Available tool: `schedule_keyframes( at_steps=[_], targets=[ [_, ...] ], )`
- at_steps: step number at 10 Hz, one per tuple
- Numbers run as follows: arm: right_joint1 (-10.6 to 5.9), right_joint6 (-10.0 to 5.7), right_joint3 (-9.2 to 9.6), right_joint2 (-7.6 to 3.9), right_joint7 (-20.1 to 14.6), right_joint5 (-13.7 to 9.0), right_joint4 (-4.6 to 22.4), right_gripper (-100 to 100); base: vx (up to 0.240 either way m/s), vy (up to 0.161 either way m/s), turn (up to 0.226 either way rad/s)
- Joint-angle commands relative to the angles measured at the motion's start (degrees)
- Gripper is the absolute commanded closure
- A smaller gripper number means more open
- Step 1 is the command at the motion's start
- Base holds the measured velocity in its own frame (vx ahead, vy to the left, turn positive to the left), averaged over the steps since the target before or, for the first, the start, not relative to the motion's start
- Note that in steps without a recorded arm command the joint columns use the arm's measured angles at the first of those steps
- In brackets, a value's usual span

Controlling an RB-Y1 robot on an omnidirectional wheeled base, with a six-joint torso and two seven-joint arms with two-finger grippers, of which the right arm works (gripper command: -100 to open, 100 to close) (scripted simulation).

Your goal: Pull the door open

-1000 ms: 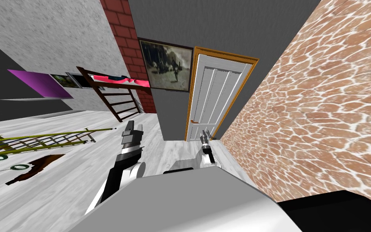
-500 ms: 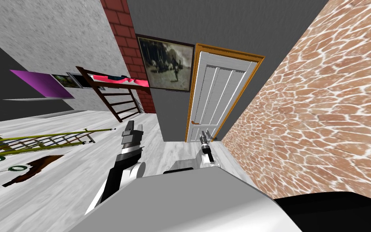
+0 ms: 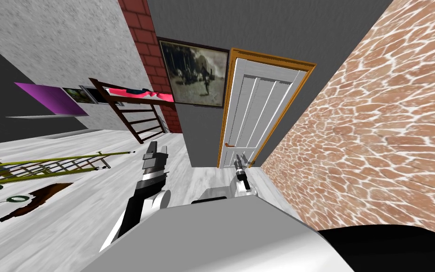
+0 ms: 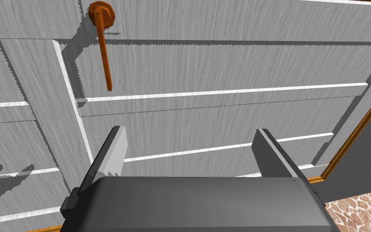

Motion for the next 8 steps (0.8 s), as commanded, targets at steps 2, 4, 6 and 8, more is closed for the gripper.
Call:
schedule_keyframes(
  at_steps=[2,4,6,8],
  targets=[
    [-2.02,-1.17,-0.37,-0.27,-0.26,0.15,4.6,-100,0.069,-0.002,0.015],
    [-2.91,-1.66,-0.54,-0.4,-0.4,0.22,7.14,-100,0.082,-0.005,0.014],
    [-4.55,-2.56,-0.85,-0.63,-0.65,0.34,11.0,-100,0.07,-0.003,0.013],
    [-6.18,-3.46,-1.16,-0.87,-0.9,0.46,14.87,-100,0.095,-0.016,0.017]
  ],
)
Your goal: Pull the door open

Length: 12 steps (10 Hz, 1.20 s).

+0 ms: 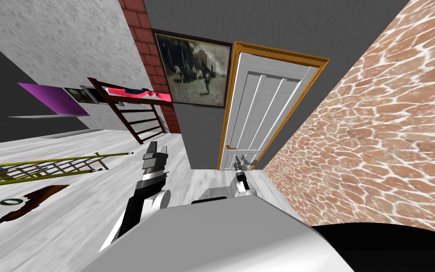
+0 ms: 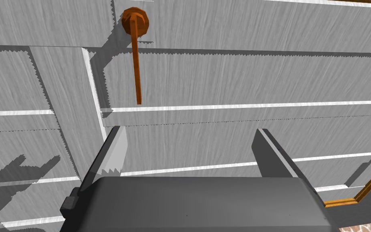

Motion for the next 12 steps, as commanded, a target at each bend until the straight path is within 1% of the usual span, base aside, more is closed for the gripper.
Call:
schedule_keyframes(
  at_steps=[1,2,6,7,9,10,12],
  targets=[
    [-1.38,-0.7,-0.26,-0.22,-0.21,0.08,2.86,-100,0.111,-0.001,0.018],
    [-1.38,-0.7,-0.26,-0.22,-0.21,0.08,3.13,-100,0.074,0.004,0.004],
    [-4.08,-2.19,-0.77,-0.59,-0.62,0.28,9.51,-100,0.073,-0.009,0.013],
    [-4.08,-2.19,-0.77,-0.59,-0.62,0.28,9.51,-100,0.066,-0.009,0.004],
    [-5.19,-2.8,-0.98,-0.74,-0.79,0.36,12.16,-100,0.063,0.004,0.009],
    [-6.21,-3.36,-1.17,-0.87,-0.94,0.44,14.55,-100,0.101,-0.025,0.013],
    [-6.98,-3.79,-1.32,-0.97,-1.06,0.5,16.39,-100,0.116,-0.018,0.015]
  ],
)
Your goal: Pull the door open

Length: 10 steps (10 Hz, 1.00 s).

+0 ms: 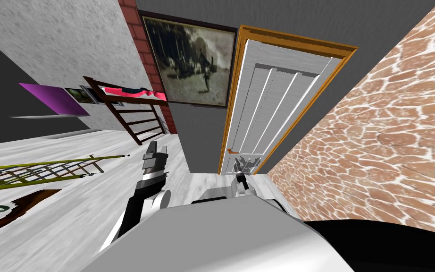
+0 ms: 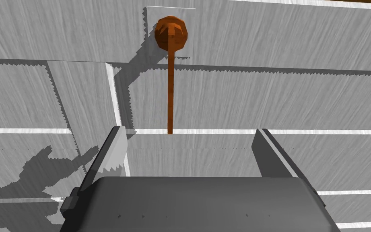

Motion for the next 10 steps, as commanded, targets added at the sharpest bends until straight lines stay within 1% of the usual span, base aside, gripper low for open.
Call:
schedule_keyframes(
  at_steps=[1,3,4,5,6,7,8,9,10],
  targets=[
    [-0.68,-0.4,-0.14,0.0,-0.01,0.04,1.58,-100,0.068,0.006,0.006],
    [-1.36,-0.77,-0.27,-0.09,-0.12,0.1,3.2,-100,0.061,0.001,0.005],
    [-1.02,-0.48,-0.21,-0.04,-0.07,0.09,2.39,-100,0.026,-0.001,0.003],
    [-0.29,-1.14,-0.6,-1.25,-1.05,-0.24,2.79,-100,0.143,0.053,0.148],
    [-0.29,-1.14,-0.6,-1.25,-1.05,-0.24,2.79,-100,0.169,0.039,0.072],
    [0.66,-1.83,-1.06,-2.69,-2.22,-0.63,3.11,-100,0.18,0.033,0.142],
    [0.66,-1.83,-1.06,-2.69,-2.22,-0.63,3.17,-100,0.153,0.024,0.076],
    [0.66,-1.83,-1.06,-2.69,-2.22,-0.63,4.39,-100,0.064,0.008,-0.007],
    [0.66,-1.83,-1.06,-2.69,-2.22,-0.63,3.11,-100,0.0,-0.002,-0.013]
  ],
)
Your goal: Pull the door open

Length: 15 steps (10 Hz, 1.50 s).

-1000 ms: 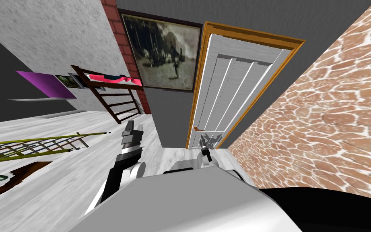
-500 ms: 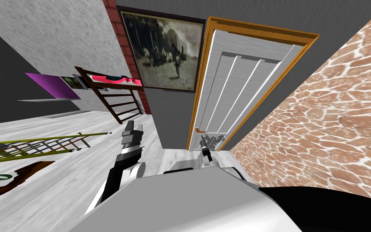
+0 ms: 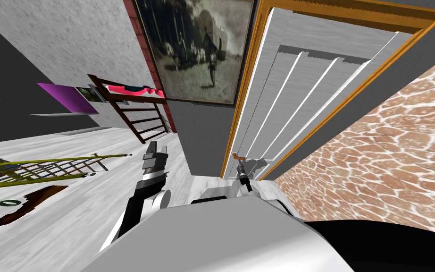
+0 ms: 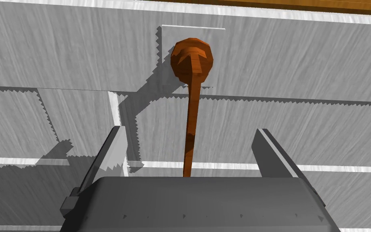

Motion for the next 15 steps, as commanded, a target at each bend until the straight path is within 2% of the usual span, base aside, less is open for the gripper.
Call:
schedule_keyframes(
  at_steps=[1,2,3,4,5,6,9,10,11,15],
  targets=[
    [1.1,-0.72,-0.51,-1.66,-1.34,-0.44,0.03,-100,0.086,0.021,0.155],
    [1.1,-0.72,-0.51,-1.66,-1.34,-0.44,-2.65,-100,0.103,0.021,0.088],
    [1.1,-0.72,-0.51,-1.66,-1.34,-0.44,0.03,-100,0.052,0.009,0.018],
    [2.08,-1.44,-0.98,-3.17,-2.56,-0.85,0.37,-100,0.116,0.014,0.171],
    [1.37,-1.44,-0.98,-3.17,-2.56,-0.85,3.55,-100,0.133,0.011,0.085],
    [2.81,-1.98,-1.34,-4.29,-3.46,-1.16,0.62,-100,0.165,0.01,0.079],
    [2.81,-1.98,-1.34,-4.29,-3.46,-1.16,0.62,-100,0.069,-0.002,0.02],
    [2.45,-2.34,-1.34,-4.32,-3.45,-1.16,1.37,-100,0.0,0.0,0.0],
    [2.45,-2.34,-1.34,-4.32,-3.45,-1.16,1.37,100,0.0,0.0,0.0],
    [2.45,-2.34,-1.34,-4.32,-3.45,-1.16,1.37,100,-0.001,0.0,0.001]
  ],
)
